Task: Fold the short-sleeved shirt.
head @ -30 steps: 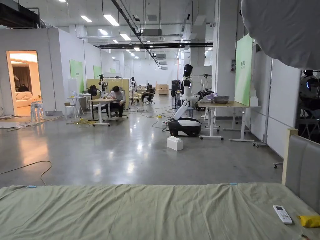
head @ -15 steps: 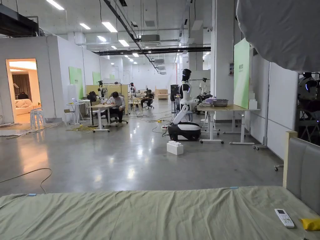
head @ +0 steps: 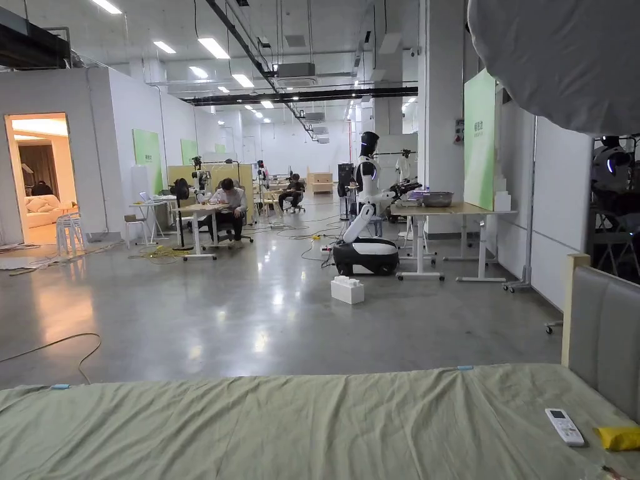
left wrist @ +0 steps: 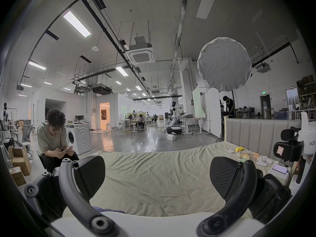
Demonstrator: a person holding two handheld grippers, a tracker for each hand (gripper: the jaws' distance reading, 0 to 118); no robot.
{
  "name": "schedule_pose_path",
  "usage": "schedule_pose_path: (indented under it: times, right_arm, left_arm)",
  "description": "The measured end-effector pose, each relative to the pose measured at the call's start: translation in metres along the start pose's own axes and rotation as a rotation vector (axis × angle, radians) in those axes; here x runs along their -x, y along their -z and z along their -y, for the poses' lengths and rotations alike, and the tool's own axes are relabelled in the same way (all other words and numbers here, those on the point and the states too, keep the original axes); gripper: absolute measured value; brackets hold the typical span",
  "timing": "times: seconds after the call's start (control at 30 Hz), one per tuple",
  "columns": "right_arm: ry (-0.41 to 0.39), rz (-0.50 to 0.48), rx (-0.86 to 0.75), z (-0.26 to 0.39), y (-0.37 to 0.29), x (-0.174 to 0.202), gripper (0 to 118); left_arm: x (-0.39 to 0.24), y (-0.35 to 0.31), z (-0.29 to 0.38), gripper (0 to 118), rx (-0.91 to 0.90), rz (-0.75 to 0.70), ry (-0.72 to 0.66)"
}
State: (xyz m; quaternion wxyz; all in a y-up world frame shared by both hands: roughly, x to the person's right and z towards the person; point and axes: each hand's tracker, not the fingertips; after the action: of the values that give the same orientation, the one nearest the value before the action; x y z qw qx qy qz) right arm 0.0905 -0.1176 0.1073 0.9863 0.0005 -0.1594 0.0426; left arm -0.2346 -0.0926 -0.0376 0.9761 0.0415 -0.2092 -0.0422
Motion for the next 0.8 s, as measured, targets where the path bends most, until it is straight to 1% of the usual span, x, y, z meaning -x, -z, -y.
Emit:
schedule_pose_path:
  times: [0.2,0.4,0.8]
  right_arm:
    - [0.016,-0.001,0.004,0.0019,0.0001,-0.0027,118]
    - [0.012,0.009,0.007,0.0019,0.0022,-0.0013,118]
    - [0.047,0.009,0.020,0.0018,0.0035,-0.0038,118]
  left_arm:
    - [-0.0022,0.0012,-0.0001,118,0.014,0.007,0.003]
    - [-0.0025,0.0019,-0.0024,118,0.015,0.006,0.002]
    - [-0.0046,0.0017,-0.0023,118,0.029,0.033,0.007]
